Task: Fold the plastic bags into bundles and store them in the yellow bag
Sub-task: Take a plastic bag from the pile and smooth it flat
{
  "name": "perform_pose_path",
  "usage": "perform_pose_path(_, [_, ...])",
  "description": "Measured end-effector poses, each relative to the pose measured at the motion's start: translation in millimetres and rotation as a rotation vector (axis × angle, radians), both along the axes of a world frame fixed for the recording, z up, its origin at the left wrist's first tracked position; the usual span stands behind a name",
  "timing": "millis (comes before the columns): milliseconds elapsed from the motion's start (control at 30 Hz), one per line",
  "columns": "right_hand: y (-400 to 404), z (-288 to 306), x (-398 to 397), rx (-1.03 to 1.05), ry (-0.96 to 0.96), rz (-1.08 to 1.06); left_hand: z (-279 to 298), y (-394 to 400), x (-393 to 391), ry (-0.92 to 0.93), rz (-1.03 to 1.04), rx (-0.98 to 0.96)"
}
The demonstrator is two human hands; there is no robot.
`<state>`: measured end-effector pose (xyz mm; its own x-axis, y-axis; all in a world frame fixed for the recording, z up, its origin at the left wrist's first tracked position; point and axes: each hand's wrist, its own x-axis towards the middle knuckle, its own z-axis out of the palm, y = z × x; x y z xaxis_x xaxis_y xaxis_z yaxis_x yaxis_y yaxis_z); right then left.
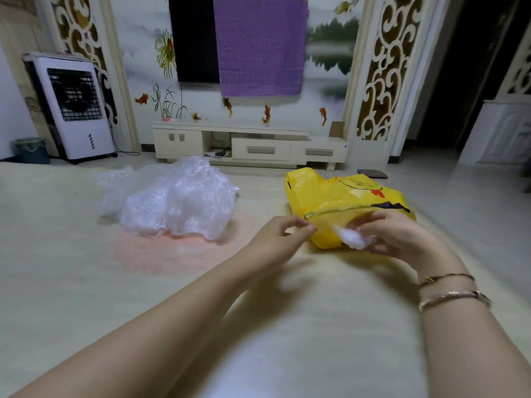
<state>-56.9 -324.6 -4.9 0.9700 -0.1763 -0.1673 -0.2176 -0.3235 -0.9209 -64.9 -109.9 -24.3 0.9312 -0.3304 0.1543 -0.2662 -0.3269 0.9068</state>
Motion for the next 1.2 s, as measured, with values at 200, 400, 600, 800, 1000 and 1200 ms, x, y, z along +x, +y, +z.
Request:
perform_pose_path(200, [31, -14, 21, 0.228, -0.250, -0.024, -21, -27, 13, -0.082, 0.114, -0.075])
perform_pose_path(400, [66, -26, 32, -0.468, -0.007, 0.082, -27, -17, 14, -0.079, 0.129, -0.161])
perform_pose_path(600, [65, -21, 20, -0.583, -0.061, 0.187, -26, -15, 15, -0.012, 0.103, -0.159])
perform_pose_path(800, [53, 7, 0, -0.608, -0.052, 0.325, -19, -9, 8, 0.048, 0.090, -0.207])
perform_pose_path(1000, [52, 27, -15, -0.704, -0.095, 0.215, 11, 24, 6, -0.066, 0.306, -0.083])
perform_pose_path(1200, [67, 19, -9, -0.744, -0.119, 0.165, -9, 80, 18, -0.245, 0.562, 0.324])
